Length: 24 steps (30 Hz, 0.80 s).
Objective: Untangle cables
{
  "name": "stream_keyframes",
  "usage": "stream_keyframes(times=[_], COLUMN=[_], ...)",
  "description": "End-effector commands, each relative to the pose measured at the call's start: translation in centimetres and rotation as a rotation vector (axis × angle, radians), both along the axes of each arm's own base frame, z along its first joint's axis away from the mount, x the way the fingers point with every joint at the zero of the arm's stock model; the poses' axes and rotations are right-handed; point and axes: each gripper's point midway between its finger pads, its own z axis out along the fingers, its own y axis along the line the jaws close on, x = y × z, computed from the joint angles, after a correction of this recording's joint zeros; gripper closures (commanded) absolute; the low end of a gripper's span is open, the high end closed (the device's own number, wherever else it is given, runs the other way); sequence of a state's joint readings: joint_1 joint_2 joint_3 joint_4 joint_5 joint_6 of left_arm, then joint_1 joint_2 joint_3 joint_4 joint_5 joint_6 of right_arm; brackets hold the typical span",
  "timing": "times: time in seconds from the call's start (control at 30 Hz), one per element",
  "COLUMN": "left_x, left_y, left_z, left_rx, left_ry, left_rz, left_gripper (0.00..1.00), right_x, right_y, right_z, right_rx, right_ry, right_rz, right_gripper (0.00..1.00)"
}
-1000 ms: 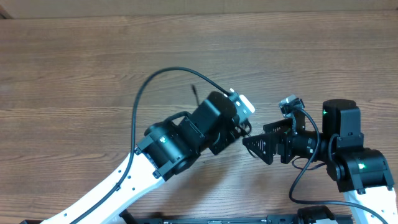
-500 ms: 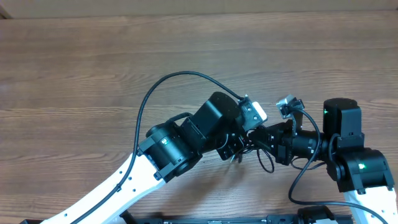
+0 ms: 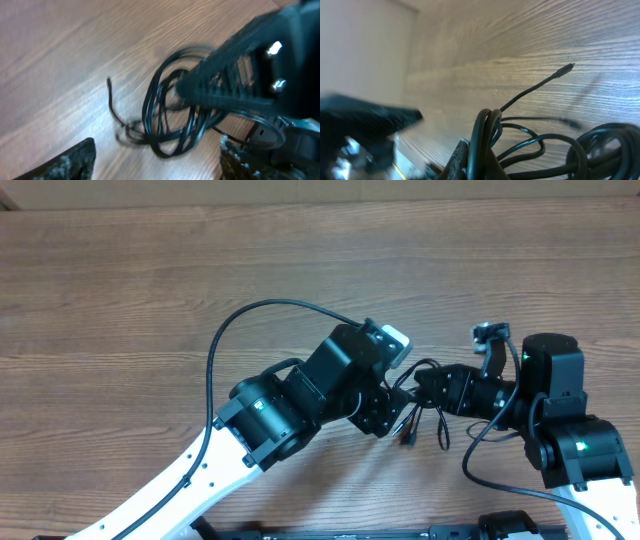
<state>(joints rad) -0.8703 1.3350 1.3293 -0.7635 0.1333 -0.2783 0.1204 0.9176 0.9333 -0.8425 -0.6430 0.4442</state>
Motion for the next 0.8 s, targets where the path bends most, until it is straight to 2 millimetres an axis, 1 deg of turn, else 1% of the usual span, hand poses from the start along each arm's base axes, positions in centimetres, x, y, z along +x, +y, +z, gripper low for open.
stream_keyframes(times=[0.0,0.1,0.17,0.2,0.27,0.33,0.4,0.5,0.57,0.63,0.67,0.77], left_x=[-0.3,-0.1,0.3,0.5,0.8,0.9,1.0,0.8,0.5,0.4,0.3,0.3], left_y=[1.6,3.0,3.9,4.2,4.4,4.2,3.9,2.7,1.8,1.6,1.5,1.5], left_z=[0.2,-0.7,-1.1,-1.1,-0.9,-0.5,-0.1,1.1,2.0,2.2,2.3,2.3], left_rx=[-0.063,-0.044,-0.046,-0.055,-0.085,-0.14,-0.18,-0.248,-0.28,-0.274,-0.266,-0.233], left_ry=[0.175,0.251,0.288,0.305,0.342,0.404,0.432,0.454,0.432,0.398,0.37,0.289], left_rz=[0.182,0.269,0.328,0.344,0.356,0.368,0.365,0.307,0.232,0.181,0.146,0.066], left_gripper=[0.14,0.15,0.16,0.15,0.08,0.01,0.0,0.0,0.0,0.0,0.02,0.12], right_x=[1.0,1.3,1.7,1.9,2.1,2.2,2.3,2.4,2.4,2.4,2.4,2.4], right_y=[-0.2,-0.3,-0.9,-1.2,-1.4,-1.5,-1.6,-1.6,-1.6,-1.6,-1.6,-1.6], right_z=[1.6,1.8,1.7,1.5,1.5,1.4,1.5,1.6,1.6,1.6,1.6,1.6], right_rx=[0.117,0.145,0.149,0.153,0.176,0.21,0.233,0.296,0.358,0.39,0.402,0.422], right_ry=[0.094,0.113,0.132,0.147,0.181,0.222,0.244,0.306,0.378,0.416,0.43,0.453], right_rz=[-0.153,-0.19,-0.25,-0.282,-0.329,-0.374,-0.398,-0.458,-0.516,-0.546,-0.557,-0.576], right_gripper=[0.96,0.96,0.96,0.96,0.96,0.96,0.96,0.96,0.96,0.96,0.96,0.96])
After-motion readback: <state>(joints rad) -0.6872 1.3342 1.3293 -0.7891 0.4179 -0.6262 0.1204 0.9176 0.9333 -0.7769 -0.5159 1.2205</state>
